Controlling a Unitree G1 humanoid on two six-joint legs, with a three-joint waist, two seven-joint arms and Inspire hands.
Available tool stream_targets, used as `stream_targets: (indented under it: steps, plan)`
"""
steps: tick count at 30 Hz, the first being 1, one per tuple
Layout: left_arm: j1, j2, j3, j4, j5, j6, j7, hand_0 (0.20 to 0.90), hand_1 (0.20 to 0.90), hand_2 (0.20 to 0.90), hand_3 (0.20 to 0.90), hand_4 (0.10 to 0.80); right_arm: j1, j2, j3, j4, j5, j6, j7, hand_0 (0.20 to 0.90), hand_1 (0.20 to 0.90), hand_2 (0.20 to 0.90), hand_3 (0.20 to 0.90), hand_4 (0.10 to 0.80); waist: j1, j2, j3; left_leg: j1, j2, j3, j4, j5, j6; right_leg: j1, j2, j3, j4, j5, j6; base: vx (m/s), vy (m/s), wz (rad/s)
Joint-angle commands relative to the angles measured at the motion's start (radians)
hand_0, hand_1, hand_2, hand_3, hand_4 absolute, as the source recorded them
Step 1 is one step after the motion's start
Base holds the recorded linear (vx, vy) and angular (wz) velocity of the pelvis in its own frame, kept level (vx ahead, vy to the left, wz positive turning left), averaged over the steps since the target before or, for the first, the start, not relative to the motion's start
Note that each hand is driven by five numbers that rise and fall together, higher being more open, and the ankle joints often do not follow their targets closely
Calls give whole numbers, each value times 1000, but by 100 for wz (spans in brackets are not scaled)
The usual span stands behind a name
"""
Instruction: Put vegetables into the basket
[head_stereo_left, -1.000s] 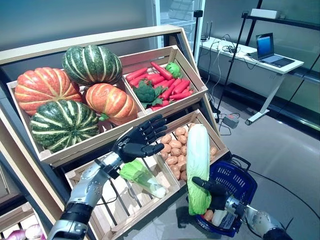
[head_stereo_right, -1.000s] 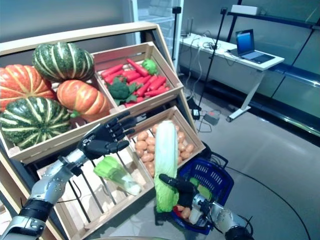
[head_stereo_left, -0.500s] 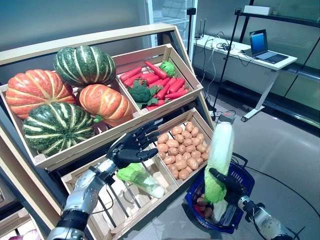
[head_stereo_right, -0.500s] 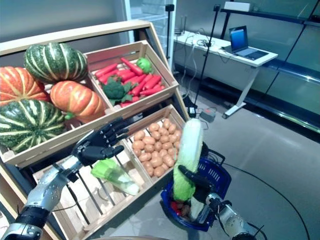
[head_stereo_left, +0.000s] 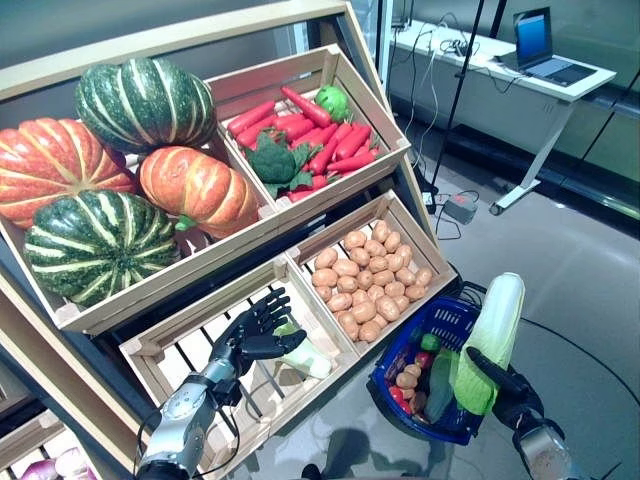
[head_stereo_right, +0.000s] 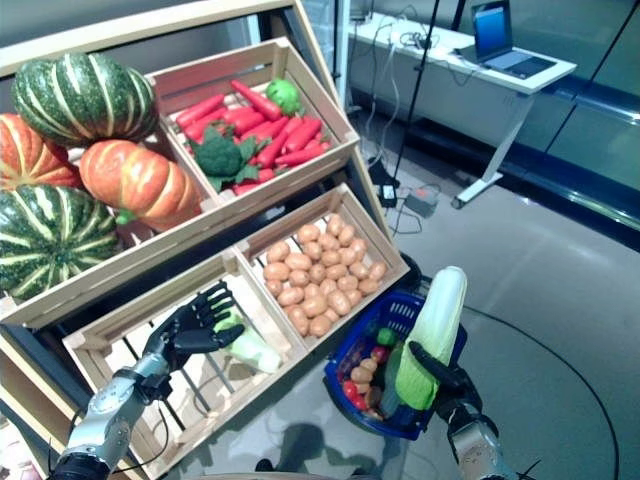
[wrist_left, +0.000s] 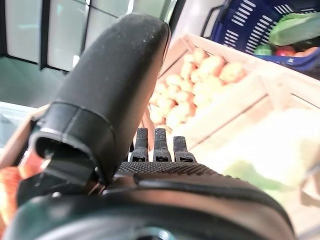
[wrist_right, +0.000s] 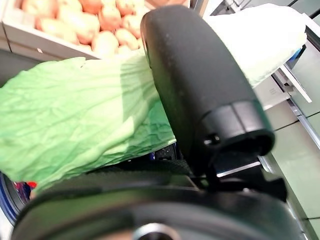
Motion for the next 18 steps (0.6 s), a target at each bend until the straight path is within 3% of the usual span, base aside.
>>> stream_targets:
  steps: [1,11,15,18]
  plan:
    - [-147,10,-3,-47,-36,-154,32,900,900,900,900,800,-216,-56,-76,21,-27,-156,-44,300,300,300,300,400,23,17,58,0,-28,-34,63,-136,2,-64,30,-56,56,-20,-93,-81,-4,0]
    - [-354,46,-118,-49,-89,-274,199,900,900,900,900,800,-543,-170,-5,160,-36,-196,-190,300,300,300,300,400,38,64,263,-209,-62,-78,170,-124,0,-249,7,-88,168,-25,-102,-191,-8,6]
    - [-411,70,-129,-95,-66,-313,254,900,900,900,900,800,-623,-233,4,193,-21,-177,-203,300,300,300,300,400,35,69,339,-384,-51,-34,446,-199,-3,-418,-37,-139,422,-87,-114,-224,15,5]
    - [-434,87,-130,-108,-54,-313,296,900,900,900,900,800,-654,-245,5,226,-34,-168,-222,300,300,300,300,400,40,59,362,-492,-33,-29,629,-280,17,-531,-80,-149,629,-158,-126,-126,9,7]
